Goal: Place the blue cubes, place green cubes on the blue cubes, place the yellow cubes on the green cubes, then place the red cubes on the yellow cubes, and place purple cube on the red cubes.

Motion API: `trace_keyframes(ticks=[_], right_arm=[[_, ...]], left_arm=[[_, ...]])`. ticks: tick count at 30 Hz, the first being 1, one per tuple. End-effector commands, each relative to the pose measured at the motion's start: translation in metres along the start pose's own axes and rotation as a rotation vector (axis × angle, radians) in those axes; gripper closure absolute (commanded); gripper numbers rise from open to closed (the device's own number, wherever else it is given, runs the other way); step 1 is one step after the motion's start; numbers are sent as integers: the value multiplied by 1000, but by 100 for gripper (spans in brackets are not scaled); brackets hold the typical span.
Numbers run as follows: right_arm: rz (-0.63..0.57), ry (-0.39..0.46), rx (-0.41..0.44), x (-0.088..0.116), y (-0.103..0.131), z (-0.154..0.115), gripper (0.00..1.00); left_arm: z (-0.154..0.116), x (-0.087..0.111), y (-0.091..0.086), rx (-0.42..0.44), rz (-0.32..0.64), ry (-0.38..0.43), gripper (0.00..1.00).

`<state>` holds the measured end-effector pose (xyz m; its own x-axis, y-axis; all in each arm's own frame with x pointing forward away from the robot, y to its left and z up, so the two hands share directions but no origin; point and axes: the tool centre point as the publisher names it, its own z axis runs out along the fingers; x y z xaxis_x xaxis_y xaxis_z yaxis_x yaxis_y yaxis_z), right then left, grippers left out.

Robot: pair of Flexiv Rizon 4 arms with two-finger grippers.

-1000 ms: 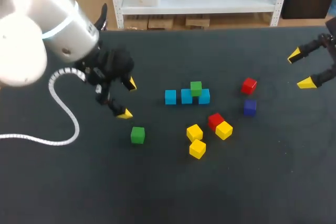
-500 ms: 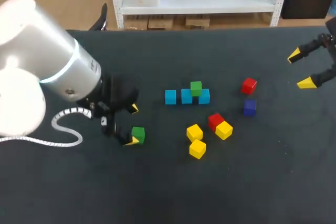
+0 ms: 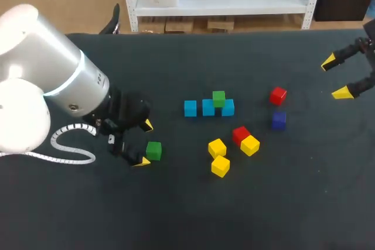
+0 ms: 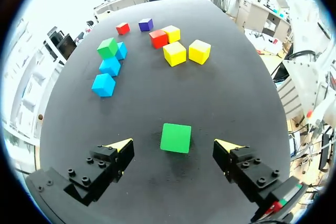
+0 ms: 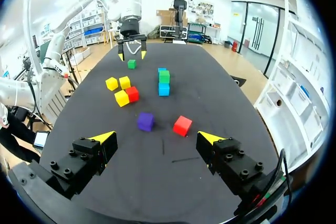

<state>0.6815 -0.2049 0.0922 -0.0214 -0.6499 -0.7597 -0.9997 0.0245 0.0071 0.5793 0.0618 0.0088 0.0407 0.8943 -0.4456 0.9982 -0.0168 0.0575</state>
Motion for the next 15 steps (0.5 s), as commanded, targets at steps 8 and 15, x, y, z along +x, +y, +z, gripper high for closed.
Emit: trace_keyframes(ticks=[8,15], right_arm=[[-1,-1,1,0,0,0,0],[-1,-1,1,0,0,0,0]], left_arm=[[9,-6,1,49,46,-18,31],[13,-6,0,65,58,-15,77]])
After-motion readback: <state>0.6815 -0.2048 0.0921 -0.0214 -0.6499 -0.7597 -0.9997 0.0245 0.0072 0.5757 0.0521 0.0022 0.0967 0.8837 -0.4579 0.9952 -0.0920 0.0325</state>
